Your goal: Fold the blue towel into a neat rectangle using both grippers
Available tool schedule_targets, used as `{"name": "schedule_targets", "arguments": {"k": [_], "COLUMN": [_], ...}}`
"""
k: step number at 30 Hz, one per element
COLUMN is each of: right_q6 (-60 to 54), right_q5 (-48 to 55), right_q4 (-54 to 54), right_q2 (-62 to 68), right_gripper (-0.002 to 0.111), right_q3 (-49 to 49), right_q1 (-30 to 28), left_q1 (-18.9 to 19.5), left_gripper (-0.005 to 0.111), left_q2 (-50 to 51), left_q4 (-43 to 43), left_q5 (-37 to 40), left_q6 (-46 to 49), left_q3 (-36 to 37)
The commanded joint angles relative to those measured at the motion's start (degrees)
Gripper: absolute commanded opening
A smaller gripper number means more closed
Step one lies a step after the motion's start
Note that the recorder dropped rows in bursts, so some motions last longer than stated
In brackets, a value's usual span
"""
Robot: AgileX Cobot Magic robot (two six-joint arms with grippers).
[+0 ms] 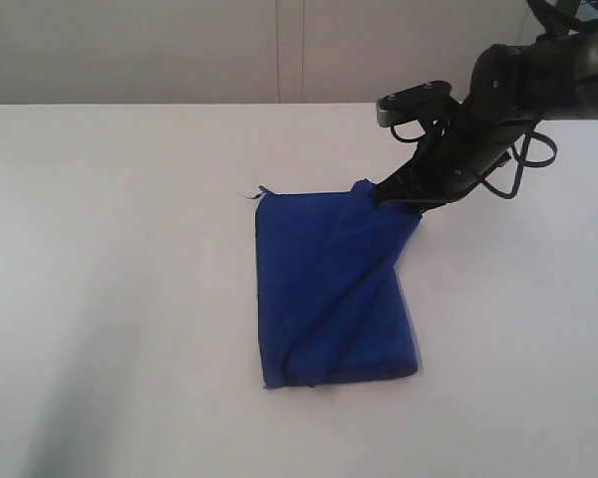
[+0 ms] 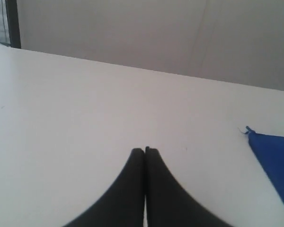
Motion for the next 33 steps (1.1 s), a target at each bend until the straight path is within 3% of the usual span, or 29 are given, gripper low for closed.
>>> {"name": "schedule_targets", "arguments": {"k": [1, 6, 8, 12, 16, 18, 25, 28, 33], "right_q6": [3.36, 3.35, 3.35, 4.06, 5.99, 6.01, 7.45, 7.45, 7.45], "right_q5": [0.41, 0.67, 1.68, 2.23, 2.23, 2.93, 2.88, 2.88, 2.81], "right_q4": [-0.18, -0.18, -0.06, 0.04, 0.04, 0.04, 0.04, 0.04, 0.04], "right_q2": [-0.37, -0.37, -0.37, -0.37, -0.37, -0.37, -0.37, -0.37, -0.37], "right_gripper": [0.000, 0.000, 0.000, 0.000, 0.000, 0.000, 0.000, 0.000, 0.000], "right_q3": [-0.31, -0.31, -0.31, -0.31, -0.31, -0.31, -0.31, -0.31, -0.31], "right_q1": [-0.35, -0.35, -0.35, -0.35, -0.35, -0.35, -0.35, -0.35, -0.35], "left_q1": [0.05, 0.05, 0.05, -0.07, -6.74, -11.79, -18.73, -20.09, -22.24], "left_gripper": [0.000, 0.000, 0.000, 0.000, 0.000, 0.000, 0.000, 0.015, 0.042], "left_q2": [12.46, 33.13, 45.30, 60.99, 81.94, 94.04, 117.83, 122.27, 124.82], "left_q4": [-0.08, 2.09, 1.96, -0.18, -12.41, -15.21, -21.77, -25.73, -25.73], "left_q5": [10.04, 27.09, 29.83, 27.48, 22.08, 20.70, 20.23, 20.38, 20.32], "left_q6": [-0.98, 4.16, 8.00, 12.54, 22.34, 24.77, 24.77, 24.77, 28.83], "left_q3": [-14.97, -30.70, -36.43, -40.75, -50.22, -60.41, -86.79, -92.56, -95.03]}}
